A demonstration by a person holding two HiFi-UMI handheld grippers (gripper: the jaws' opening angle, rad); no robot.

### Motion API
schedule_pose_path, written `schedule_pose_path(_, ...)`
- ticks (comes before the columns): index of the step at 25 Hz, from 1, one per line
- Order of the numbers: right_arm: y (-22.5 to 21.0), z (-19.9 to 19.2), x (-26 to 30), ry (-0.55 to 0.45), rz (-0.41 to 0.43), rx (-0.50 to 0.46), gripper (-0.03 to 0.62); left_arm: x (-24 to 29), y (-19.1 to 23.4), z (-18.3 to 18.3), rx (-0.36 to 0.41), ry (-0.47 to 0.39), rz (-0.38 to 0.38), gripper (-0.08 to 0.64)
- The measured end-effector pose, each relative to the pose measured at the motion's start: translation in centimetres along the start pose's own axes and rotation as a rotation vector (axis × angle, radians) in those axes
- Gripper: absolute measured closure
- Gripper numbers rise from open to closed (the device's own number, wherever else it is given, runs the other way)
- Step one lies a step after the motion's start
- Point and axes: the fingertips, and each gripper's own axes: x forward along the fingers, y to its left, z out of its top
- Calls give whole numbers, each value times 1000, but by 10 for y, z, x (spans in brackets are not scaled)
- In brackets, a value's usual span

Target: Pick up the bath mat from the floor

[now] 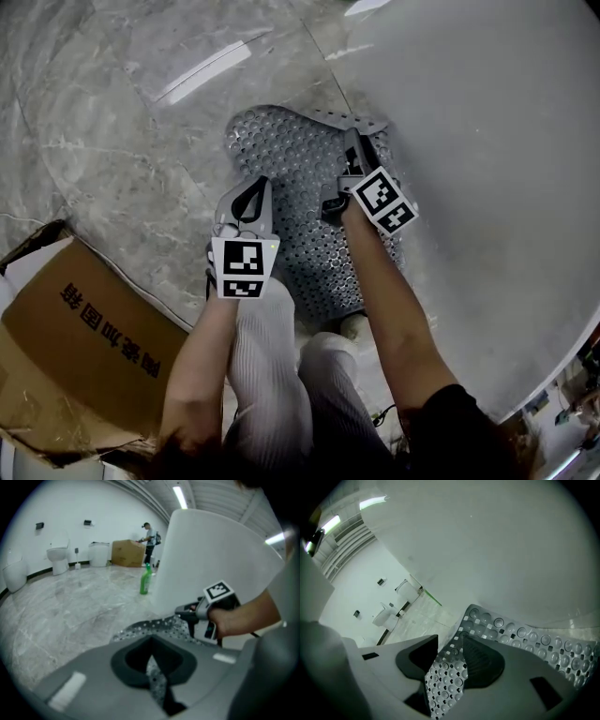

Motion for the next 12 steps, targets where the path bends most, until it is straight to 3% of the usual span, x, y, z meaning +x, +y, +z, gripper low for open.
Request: schedule_pose_path(12,-9,7,31,-69,-42,146,434,33,20,14,-2,-71,36,552)
